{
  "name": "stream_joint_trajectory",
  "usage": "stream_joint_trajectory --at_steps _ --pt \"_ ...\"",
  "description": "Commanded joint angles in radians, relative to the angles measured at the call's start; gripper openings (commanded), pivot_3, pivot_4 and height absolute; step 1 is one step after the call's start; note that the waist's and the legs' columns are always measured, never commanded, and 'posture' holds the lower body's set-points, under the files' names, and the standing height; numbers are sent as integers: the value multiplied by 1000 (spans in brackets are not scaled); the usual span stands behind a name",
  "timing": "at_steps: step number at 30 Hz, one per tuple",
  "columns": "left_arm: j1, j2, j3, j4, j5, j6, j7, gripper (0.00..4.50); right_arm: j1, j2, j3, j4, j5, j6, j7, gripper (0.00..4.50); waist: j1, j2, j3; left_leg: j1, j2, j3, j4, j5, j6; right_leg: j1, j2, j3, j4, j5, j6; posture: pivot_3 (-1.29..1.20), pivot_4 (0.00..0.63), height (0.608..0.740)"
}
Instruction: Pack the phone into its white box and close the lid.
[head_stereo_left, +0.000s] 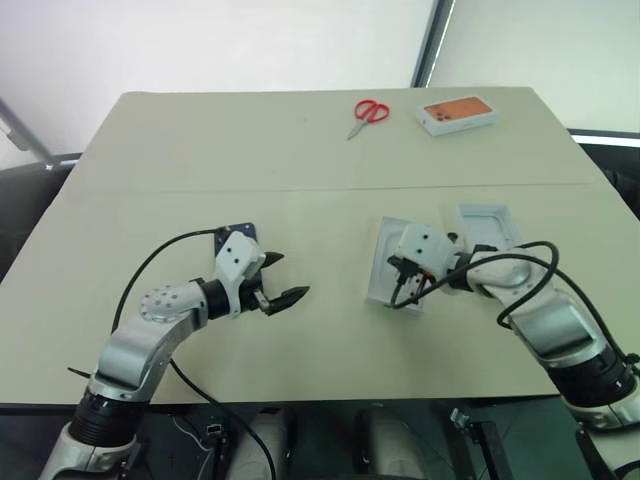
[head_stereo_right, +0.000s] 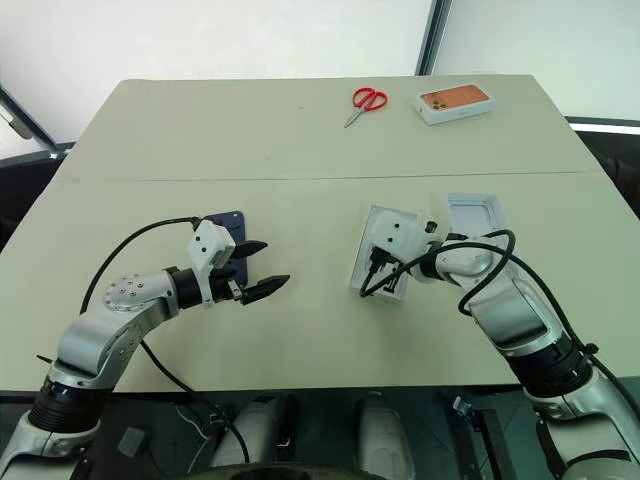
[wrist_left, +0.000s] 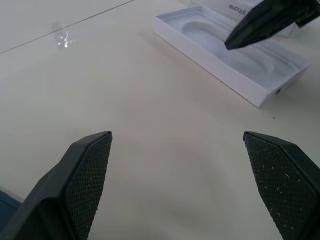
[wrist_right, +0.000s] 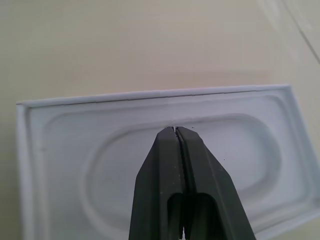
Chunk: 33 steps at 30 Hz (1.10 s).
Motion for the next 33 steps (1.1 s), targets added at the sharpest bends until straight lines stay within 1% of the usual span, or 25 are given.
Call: stream_joint_trajectory --at_steps 1,7,14,20,23,27,28,31,32,33 --pt "3 9 46 -21 -15 -17 -4 4413 -7 8 21 18 -35 -46 -7 38 -1 0 0 0 0 0 0 0 0 0 0 0 0 0 0 0 150 697" --pt "18 25 82 -18 -11 -12 -5 4413 -12 51 55 60 -62 -92 -6 38 0 0 0 0 0 0 0 0 0 0 0 0 0 0 0 0 150 697" --pt "41 32 106 -36 -14 -2 0 4413 -3 72 66 51 -60 -168 40 38 -1 0 0 0 1 0 0 0 0 0 0 0 0 0 0 0 150 697" --pt "46 36 119 -45 -19 7 7 4413 56 27 61 -1 -2 -316 180 38 2 0 0 0 0 0 0 0 0 0 0 0 0 0 0 0 150 697" --pt "46 39 122 -44 -17 8 8 4413 66 13 57 6 -16 -346 204 38 1 0 0 0 0 0 0 0 0 0 0 0 0 0 0 0 150 697" --pt "46 46 134 -42 -21 13 10 4413 39 18 18 44 -31 -353 174 38 0 0 0 0 0 0 0 0 0 0 0 0 0 0 0 0 150 697" --pt "48 47 139 -43 -23 16 11 4413 20 26 -9 54 -23 -339 158 38 0 0 0 0 0 0 0 0 0 0 0 0 0 0 0 0 150 697" --pt "54 49 155 -45 -27 23 13 4413 -21 40 -88 36 80 -219 181 38 0 0 0 0 0 0 0 0 0 0 0 0 0 0 0 0 150 697" --pt "57 50 160 -45 -28 25 12 4413 -21 34 -108 14 117 -187 203 555 1 0 0 0 0 0 0 0 0 0 0 0 0 0 0 0 150 697" --pt "59 51 162 -45 -29 25 12 4413 -16 24 -120 -8 141 -169 219 837 2 0 0 0 0 0 0 0 0 0 0 0 0 0 0 0 150 697"
